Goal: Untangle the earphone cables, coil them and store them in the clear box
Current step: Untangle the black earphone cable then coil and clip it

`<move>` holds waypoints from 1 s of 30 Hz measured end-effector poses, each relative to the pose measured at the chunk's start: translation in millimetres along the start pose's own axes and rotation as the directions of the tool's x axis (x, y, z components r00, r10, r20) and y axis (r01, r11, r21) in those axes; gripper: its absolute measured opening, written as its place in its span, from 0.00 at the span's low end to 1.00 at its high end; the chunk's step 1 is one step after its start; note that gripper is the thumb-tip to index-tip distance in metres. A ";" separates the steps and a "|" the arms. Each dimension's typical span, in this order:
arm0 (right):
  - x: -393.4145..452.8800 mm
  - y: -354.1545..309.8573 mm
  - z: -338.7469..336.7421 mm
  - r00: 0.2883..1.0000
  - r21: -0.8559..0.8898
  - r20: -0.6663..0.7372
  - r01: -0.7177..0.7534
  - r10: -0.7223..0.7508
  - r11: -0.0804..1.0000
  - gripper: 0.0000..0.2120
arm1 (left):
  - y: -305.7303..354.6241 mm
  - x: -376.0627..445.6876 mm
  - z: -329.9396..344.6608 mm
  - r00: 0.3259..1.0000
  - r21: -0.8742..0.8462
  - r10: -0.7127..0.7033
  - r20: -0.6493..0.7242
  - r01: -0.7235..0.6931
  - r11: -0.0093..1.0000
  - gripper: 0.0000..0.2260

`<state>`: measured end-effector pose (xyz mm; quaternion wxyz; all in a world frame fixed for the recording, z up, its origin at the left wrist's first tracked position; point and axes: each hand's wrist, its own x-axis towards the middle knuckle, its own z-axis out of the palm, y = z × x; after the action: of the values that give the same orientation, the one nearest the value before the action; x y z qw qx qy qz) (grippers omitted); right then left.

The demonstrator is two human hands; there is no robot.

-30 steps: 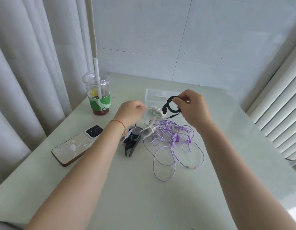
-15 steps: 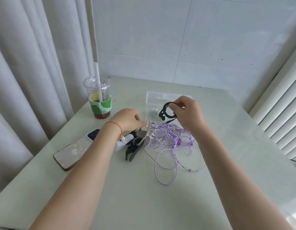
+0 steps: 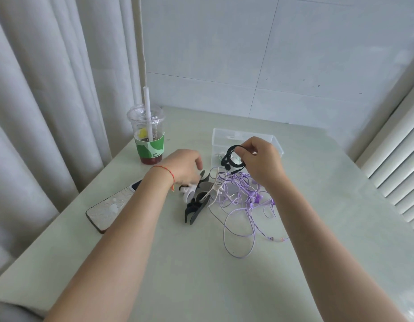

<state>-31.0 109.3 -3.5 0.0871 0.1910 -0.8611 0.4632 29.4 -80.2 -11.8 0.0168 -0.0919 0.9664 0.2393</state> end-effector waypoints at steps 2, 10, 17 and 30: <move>0.3 -1.1 0.7 1.000 -0.003 -0.002 0.002 -0.002 1.000 0.06 | -1.2 4.0 5.3 0.980 -0.100 0.078 -0.183 -0.098 0.990 0.10; 0.7 -0.2 -1.4 1.000 0.001 -0.009 0.001 -0.001 1.000 0.06 | -5.5 3.1 18.5 0.992 0.072 0.004 0.123 -0.013 0.997 0.26; -0.3 1.2 1.3 1.000 0.016 0.004 0.004 -0.004 1.000 0.06 | 5.1 -4.1 10.2 0.993 0.232 0.008 0.114 -0.034 0.972 0.20; 8.1 6.1 -21.2 1.000 0.142 0.013 -0.007 0.005 0.990 0.09 | 22.5 21.8 6.4 0.967 -0.359 0.083 -0.242 -0.168 0.918 0.14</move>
<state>-41.5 128.0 6.2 0.0665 0.1968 -0.8271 0.5222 3.7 -61.4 -8.9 -0.1247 -0.0571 0.9021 0.4092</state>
